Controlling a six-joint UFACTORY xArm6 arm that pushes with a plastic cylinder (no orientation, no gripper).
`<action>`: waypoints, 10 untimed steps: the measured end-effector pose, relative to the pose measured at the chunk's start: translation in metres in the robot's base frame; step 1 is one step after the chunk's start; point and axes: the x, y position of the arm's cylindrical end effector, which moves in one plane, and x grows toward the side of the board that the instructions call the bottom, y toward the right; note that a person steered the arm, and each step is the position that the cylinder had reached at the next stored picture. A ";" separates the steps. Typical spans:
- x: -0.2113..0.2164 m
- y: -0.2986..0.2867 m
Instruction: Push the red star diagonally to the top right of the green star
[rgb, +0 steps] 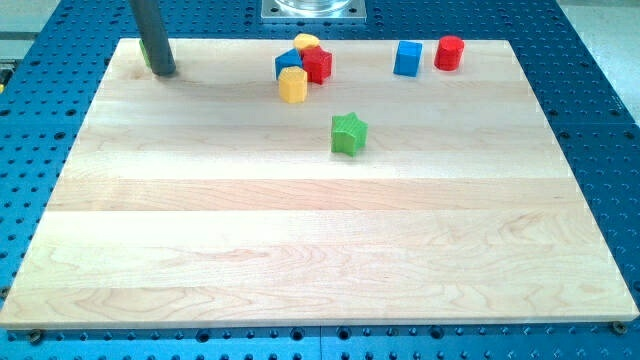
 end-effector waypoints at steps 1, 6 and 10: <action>-0.022 0.072; -0.042 0.180; 0.025 0.224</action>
